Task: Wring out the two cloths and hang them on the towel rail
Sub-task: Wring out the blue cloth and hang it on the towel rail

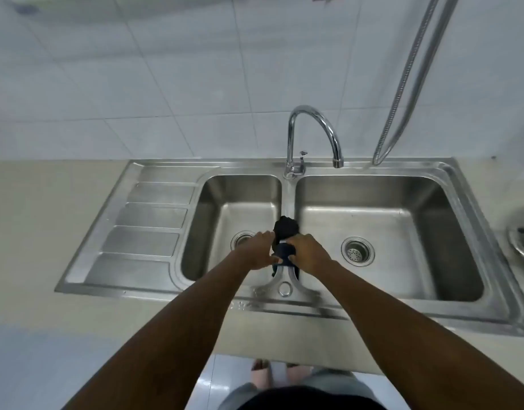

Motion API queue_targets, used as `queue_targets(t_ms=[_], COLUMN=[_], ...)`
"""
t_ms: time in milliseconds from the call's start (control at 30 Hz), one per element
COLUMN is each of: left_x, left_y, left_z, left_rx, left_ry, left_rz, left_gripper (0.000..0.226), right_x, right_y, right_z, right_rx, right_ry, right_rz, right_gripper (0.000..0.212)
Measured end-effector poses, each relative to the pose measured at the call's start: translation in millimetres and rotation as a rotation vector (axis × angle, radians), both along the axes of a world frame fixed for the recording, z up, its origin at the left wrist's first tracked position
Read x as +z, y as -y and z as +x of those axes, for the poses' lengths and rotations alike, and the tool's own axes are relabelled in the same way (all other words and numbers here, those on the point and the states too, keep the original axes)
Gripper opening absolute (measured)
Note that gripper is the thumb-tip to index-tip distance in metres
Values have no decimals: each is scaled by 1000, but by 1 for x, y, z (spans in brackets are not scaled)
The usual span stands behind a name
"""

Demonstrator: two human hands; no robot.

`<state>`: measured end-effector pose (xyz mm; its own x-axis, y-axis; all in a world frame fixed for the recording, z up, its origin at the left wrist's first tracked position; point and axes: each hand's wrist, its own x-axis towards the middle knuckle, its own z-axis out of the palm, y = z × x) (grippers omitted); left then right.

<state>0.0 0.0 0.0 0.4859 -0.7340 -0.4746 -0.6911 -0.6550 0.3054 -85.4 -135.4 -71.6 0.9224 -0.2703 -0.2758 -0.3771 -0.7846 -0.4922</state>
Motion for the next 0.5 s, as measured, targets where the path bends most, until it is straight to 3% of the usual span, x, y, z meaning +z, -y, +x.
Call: queue_targets(t_ms=[133,367,500], left_x=[-3,-14,-21], left_y=[-3,-17,-28], left_z=[8,37,54], left_rx=[15,24,23], left_ry=[-17,-59,-88], left_rz=[10,9,-43], left_gripper=[69,79,84], right_x=[-3,-10,2], right_y=[-10,-12,-5], right_z=[7,15,17], right_rx=[-1,-136,-218], right_ry=[-71,-9,119], right_rz=[-23,50,148], right_gripper=[50,20,19])
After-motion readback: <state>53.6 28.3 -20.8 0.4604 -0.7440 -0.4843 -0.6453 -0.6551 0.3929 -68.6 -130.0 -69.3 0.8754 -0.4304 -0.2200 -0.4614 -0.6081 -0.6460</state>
